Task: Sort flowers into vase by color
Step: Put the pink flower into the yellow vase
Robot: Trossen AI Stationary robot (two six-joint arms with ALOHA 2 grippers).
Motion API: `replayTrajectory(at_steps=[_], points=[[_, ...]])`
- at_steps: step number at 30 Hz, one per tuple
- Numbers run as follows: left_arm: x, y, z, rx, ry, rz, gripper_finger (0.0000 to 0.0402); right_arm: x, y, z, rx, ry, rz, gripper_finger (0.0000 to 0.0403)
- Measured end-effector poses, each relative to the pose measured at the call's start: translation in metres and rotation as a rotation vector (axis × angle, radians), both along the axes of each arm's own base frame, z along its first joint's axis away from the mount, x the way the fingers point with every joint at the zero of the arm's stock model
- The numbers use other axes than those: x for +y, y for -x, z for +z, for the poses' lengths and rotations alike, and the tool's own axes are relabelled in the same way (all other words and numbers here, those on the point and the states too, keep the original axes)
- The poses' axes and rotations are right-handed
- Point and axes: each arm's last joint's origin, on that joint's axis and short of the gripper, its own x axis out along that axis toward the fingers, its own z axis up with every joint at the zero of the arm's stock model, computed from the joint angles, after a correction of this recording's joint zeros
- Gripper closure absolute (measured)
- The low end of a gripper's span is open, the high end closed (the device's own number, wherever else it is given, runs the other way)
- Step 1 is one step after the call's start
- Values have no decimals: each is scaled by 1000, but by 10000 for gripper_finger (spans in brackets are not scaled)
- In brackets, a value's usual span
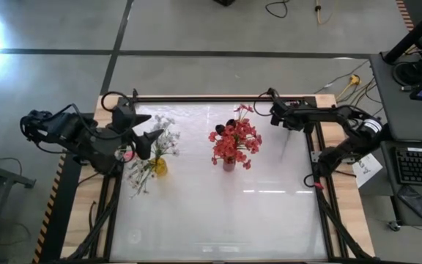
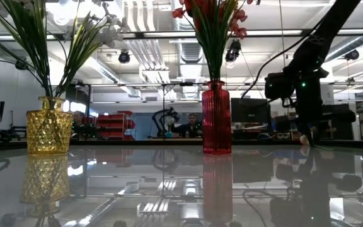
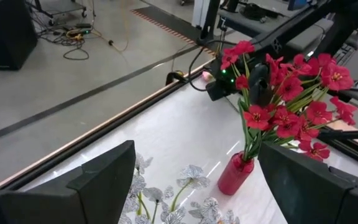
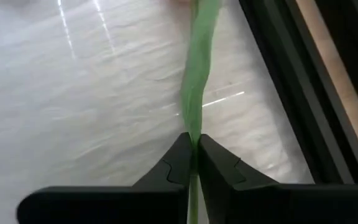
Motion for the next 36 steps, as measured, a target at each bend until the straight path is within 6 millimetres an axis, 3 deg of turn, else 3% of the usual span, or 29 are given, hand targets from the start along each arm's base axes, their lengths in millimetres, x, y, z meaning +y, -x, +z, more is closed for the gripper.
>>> replayTrajectory(at_steps=[4, 7, 15, 19, 24, 29, 36], points=[[0, 1, 0, 6, -2, -10, 74, 1, -2, 10, -61, 23, 44, 388], [2, 8, 3, -4, 13, -35, 74, 5, -9, 35, -221, 96, 132, 389], [14, 36, 12, -69, 19, -39, 74, 25, -1, 155, -492, 653, 404, 390], [14, 37, 13, -81, 7, -60, 74, 42, 8, 216, -598, 905, 523, 390], [7, 24, 18, -130, -5, -175, 74, 63, 8, 282, -719, 1089, 692, 390], [-1, 8, 26, -184, -64, -275, 74, 77, -15, 337, -786, 1180, 903, 390], [-3, -2, 42, -333, -98, -254, 74, 94, -80, 385, -864, 1210, 1177, 390]])
